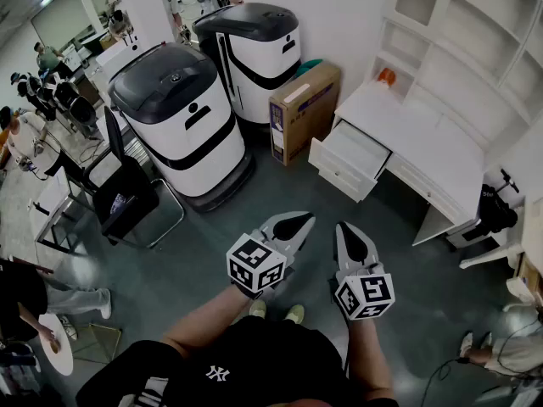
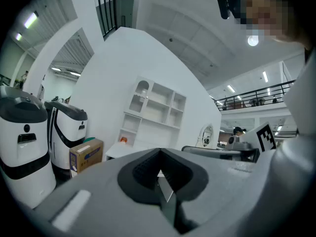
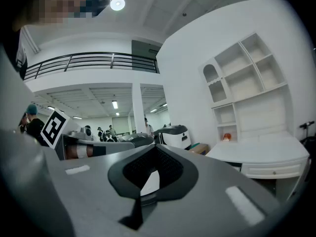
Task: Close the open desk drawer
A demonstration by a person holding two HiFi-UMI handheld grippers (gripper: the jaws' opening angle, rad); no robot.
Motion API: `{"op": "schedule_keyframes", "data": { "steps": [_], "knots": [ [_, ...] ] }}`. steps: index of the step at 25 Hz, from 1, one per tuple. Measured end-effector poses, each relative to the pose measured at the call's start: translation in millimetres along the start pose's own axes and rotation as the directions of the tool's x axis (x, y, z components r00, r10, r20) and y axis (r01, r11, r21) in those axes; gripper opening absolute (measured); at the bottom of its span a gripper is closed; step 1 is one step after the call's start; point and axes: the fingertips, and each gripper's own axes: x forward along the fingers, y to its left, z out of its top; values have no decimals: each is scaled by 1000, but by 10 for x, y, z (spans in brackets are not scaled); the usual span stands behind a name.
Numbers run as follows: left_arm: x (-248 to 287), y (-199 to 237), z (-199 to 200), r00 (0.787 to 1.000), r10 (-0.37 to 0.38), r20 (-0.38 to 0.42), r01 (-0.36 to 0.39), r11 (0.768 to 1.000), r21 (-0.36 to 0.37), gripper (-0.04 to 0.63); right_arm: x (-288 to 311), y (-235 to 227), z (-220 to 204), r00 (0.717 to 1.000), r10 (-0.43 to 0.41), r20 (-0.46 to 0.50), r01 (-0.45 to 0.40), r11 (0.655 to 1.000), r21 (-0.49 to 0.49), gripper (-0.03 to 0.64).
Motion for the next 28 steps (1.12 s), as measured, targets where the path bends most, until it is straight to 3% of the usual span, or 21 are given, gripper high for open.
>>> {"op": "schedule_keyframes", "data": {
  "steps": [11, 16, 23, 28],
  "knots": [
    [68, -136, -24, 1000, 4, -3, -4, 1000, 2, 0, -110, -105, 23, 1000, 15, 14, -15, 1000, 23, 21],
    [157, -1, 36, 1000, 16, 16, -17, 1000, 25, 0, -170, -464, 145, 998, -18, 59, 17, 1000, 22, 28],
    [237, 0, -78, 998, 65, 3, -65, 998, 23, 0, -373, -776, 8, 998, -50, 42, 49, 999, 18, 43],
    [476, -70, -222, 998, 52, -26, -51, 998, 19, 0, -372, -1035, -191, 997, -77, -6, 77, 997, 12, 46]
  ]
}}
